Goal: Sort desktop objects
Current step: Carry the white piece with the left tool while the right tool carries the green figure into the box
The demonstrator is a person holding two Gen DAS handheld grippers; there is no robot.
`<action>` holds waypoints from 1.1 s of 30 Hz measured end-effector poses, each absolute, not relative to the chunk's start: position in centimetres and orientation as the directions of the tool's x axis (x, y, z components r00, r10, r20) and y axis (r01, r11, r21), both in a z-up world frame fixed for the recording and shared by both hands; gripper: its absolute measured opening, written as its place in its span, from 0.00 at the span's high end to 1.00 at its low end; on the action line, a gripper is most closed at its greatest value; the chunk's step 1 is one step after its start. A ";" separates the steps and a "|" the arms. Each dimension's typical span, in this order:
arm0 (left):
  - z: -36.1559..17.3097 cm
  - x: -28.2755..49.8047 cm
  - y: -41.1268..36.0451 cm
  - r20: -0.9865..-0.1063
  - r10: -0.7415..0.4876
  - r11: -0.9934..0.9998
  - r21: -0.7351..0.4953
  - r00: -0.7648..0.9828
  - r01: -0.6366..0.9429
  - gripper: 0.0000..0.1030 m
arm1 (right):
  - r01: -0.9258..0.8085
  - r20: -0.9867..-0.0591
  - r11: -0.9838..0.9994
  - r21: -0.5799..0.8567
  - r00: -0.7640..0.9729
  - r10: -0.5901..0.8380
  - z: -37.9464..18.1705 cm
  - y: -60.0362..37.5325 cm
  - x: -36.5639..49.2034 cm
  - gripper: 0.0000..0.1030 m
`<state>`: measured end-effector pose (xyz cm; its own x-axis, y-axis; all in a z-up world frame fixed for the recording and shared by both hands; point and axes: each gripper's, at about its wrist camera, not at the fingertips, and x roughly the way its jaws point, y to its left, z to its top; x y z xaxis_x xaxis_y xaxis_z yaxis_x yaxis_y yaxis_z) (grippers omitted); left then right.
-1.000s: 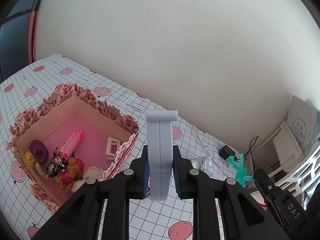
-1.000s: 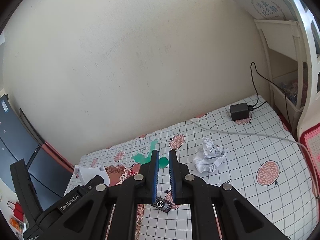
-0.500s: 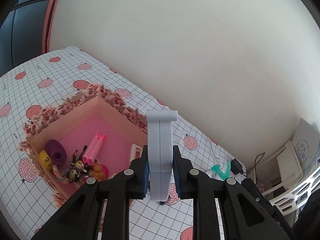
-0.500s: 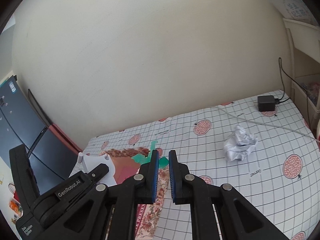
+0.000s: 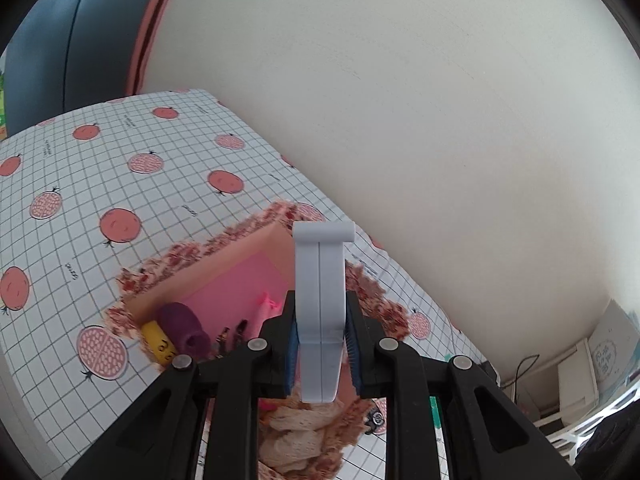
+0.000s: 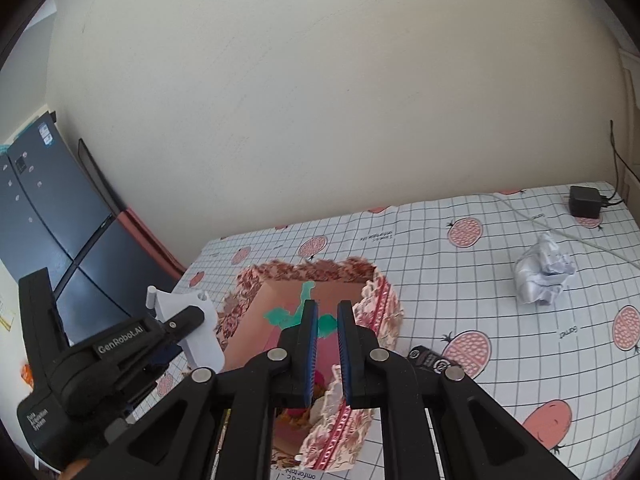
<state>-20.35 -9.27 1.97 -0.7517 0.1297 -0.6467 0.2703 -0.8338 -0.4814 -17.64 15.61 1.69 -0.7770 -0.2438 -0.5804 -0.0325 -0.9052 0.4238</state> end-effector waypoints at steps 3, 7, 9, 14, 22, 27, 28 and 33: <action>1.7 -20.4 -10.4 -0.651 0.117 -0.826 -0.483 -0.750 0.290 0.79 | -0.018 -0.602 -0.916 0.402 -0.759 -0.249 1.0 14.2 -18.0 0.89; 0.8 -20.5 -11.8 -0.667 0.100 -0.806 -0.489 -0.739 0.333 0.79 | -0.003 -0.633 -0.928 0.372 -0.732 -0.251 0.0 12.6 -18.6 0.89; 0.4 -20.6 -12.5 -0.672 0.088 -0.797 -0.490 -0.735 0.353 0.79 | 0.006 -0.645 -0.933 0.361 -0.720 -0.254 -0.4 11.9 -18.9 0.89; -0.4 -20.9 -13.5 -0.689 0.073 -0.792 -0.479 -0.721 0.378 0.79 | 0.029 -0.672 -0.942 0.335 -0.693 -0.261 -1.5 10.1 -19.4 0.89; -4.1 -22.3 -13.8 -0.758 0.105 -0.778 -0.466 -0.644 0.421 0.78 | 0.031 -0.706 -0.946 0.322 -0.658 -0.262 -2.8 9.2 -20.2 0.89; -6.0 -23.0 -13.7 -0.796 0.109 -0.775 -0.443 -0.596 0.450 0.78 | 0.032 -0.719 -0.946 0.324 -0.642 -0.268 -3.4 9.0 -20.5 0.89; -6.1 -23.0 -13.7 -0.799 0.108 -0.775 -0.440 -0.591 0.453 0.78 | 0.031 -0.721 -0.945 0.326 -0.638 -0.270 -3.5 9.0 -20.6 0.89; -5.8 -23.0 -13.4 -0.798 0.095 -0.782 -0.429 -0.595 0.451 0.78 | 0.030 -0.726 -0.941 0.336 -0.628 -0.279 -3.9 8.8 -20.8 0.86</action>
